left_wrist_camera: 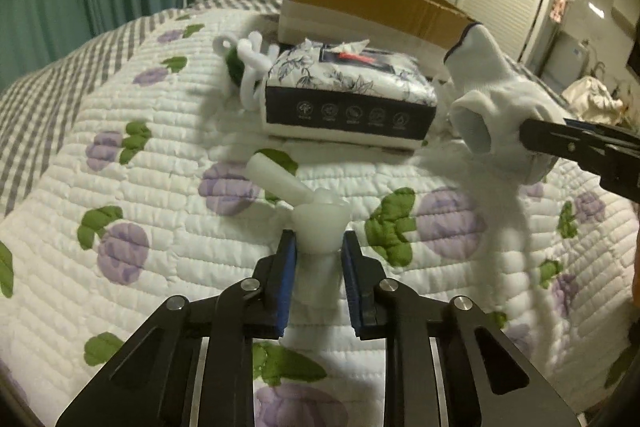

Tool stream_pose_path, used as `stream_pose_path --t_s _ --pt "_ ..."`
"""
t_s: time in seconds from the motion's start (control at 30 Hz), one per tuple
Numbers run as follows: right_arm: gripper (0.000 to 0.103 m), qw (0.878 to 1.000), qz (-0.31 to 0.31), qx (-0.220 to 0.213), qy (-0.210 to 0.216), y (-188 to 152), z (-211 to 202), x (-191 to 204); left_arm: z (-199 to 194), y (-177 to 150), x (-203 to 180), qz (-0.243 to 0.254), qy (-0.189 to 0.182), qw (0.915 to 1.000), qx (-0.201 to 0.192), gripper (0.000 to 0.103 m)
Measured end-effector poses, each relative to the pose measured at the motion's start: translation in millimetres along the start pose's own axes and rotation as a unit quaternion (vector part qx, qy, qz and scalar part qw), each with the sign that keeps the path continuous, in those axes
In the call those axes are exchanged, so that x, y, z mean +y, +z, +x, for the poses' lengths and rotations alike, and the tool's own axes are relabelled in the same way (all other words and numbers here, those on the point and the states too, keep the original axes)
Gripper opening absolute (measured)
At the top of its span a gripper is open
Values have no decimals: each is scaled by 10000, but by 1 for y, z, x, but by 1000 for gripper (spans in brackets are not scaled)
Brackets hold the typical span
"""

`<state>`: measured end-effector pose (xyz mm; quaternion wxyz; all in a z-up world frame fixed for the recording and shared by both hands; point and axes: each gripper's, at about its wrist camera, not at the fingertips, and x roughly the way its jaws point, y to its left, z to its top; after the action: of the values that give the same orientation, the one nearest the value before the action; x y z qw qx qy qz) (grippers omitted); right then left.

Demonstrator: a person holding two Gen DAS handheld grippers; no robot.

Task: Organize soft objects
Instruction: 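Carry the toy and sock over the box and open both grippers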

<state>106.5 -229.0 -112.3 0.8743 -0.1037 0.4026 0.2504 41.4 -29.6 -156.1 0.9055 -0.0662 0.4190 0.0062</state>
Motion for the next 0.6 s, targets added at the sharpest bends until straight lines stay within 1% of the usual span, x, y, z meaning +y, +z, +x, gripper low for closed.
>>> stream_pose_path --t_s 0.07,0.3,0.47,0.6 --pt "40 9999 -43 -72 -64 0 -10 3 -7 0 0 -46 -146 9999 -14 21" --pt "40 9990 177 -393 -137 2 -44 9 -36 9 -4 107 -353 9991 -220 21" --pt "39 9976 235 -637 -169 19 -60 12 -60 35 -4 273 -393 9973 -548 21" --pt "39 9944 331 -994 -166 49 -78 8 -78 70 -6 404 -395 9943 -903 21"
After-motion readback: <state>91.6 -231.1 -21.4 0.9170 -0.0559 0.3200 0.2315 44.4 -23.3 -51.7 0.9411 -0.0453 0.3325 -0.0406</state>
